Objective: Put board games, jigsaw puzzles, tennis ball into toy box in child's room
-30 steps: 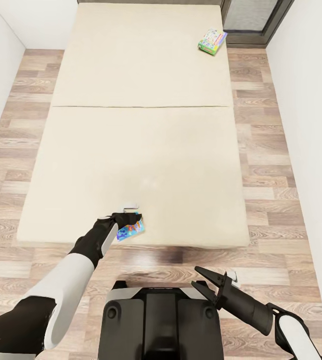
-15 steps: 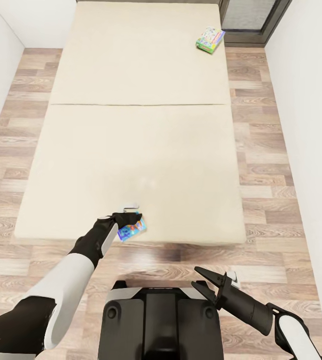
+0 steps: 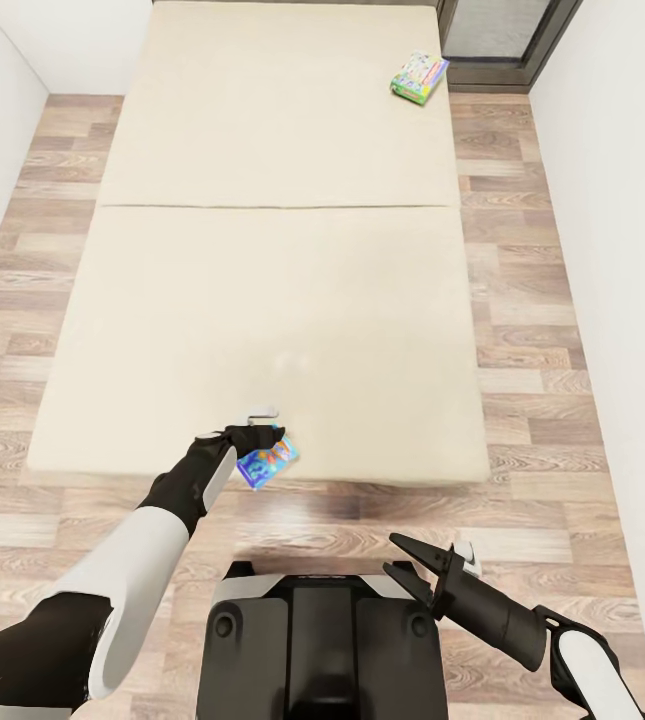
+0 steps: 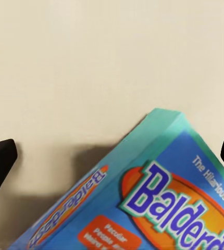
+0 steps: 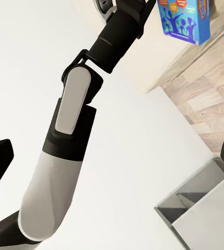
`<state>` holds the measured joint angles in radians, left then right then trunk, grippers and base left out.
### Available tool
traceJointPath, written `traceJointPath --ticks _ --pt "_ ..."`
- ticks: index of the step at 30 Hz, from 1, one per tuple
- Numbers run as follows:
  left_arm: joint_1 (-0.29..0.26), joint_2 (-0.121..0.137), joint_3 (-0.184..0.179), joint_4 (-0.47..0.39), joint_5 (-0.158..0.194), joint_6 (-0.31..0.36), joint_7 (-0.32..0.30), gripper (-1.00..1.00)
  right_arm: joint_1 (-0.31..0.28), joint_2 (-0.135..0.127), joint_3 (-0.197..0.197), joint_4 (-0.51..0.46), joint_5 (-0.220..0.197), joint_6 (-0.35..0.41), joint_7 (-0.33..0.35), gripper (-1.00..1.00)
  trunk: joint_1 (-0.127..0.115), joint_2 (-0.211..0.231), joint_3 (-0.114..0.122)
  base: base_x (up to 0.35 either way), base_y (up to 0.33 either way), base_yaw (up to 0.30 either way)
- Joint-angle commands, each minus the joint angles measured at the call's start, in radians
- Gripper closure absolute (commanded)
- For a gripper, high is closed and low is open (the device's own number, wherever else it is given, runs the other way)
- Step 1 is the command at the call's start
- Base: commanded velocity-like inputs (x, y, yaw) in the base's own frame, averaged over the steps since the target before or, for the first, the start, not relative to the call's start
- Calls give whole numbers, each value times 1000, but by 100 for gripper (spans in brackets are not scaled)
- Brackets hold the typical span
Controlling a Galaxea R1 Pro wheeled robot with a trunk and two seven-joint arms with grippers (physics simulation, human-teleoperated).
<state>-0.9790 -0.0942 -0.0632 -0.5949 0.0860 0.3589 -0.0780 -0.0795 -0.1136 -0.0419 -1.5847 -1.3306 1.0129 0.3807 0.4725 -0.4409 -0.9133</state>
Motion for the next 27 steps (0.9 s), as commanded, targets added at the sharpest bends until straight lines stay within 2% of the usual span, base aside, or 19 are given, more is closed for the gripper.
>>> traceJointPath --ticks 1,27 --pt "0 1 -1 50 11 9 3 -100 0 0 -1 0 9 3 9 -100 1 -1 -1 -97 -1 0" --pt "0 1 -1 50 12 9 3 -100 0 0 -1 0 8 3 -5 -100 1 -1 -1 -30 -6 0"
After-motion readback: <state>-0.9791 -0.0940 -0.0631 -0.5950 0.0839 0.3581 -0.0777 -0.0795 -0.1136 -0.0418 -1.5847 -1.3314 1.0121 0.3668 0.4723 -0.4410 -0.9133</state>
